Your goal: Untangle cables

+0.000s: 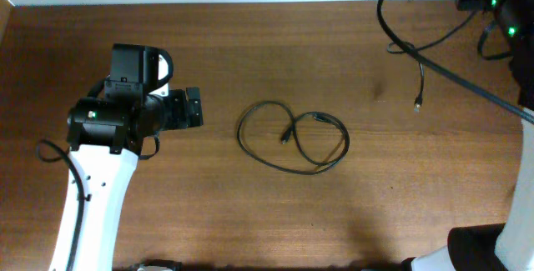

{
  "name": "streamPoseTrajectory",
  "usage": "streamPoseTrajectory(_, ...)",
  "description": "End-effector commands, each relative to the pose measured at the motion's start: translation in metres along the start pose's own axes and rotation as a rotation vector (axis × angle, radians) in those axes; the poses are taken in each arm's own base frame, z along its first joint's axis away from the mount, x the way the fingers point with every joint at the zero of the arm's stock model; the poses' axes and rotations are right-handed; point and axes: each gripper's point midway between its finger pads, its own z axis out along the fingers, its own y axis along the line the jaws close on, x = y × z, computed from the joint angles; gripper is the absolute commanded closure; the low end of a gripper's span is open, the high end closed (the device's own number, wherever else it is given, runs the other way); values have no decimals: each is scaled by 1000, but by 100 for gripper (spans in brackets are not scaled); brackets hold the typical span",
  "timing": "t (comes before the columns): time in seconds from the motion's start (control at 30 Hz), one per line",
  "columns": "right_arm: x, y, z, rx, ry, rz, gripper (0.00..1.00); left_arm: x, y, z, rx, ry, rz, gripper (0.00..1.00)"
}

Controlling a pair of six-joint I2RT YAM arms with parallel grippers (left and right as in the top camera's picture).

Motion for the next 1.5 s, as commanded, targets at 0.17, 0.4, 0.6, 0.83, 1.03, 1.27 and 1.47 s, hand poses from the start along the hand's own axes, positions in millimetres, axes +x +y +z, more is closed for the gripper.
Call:
streamPoseTrajectory(0.17, 43, -95, 49, 309, 138, 123, 96, -1, 1, 1, -10, -1, -2, 1)
streamPoseTrajectory(0.4, 90, -173, 78, 438, 228, 278, 96, -1, 1, 1, -10, -1, -2, 1)
streamPoseTrajectory(0.6, 138, -226, 104, 462, 305, 389, 96, -1, 1, 1, -10, -1, -2, 1)
streamPoseTrajectory(0.83, 209, -278, 138, 473, 407, 518, 96, -1, 1, 1, -10, -1, -2, 1)
streamPoseTrajectory(1.03, 268, -281, 174, 430, 525, 561, 96, -1, 1, 1, -10, -1, -2, 1)
streamPoseTrajectory(1.27, 330, -260, 196, 366, 680, 599, 96, -1, 1, 1, -10, -1, -2, 1)
streamPoseTrajectory(1.47, 370, -245, 195, 345, 790, 618, 13, -1, 1, 1, -10, -1, -2, 1)
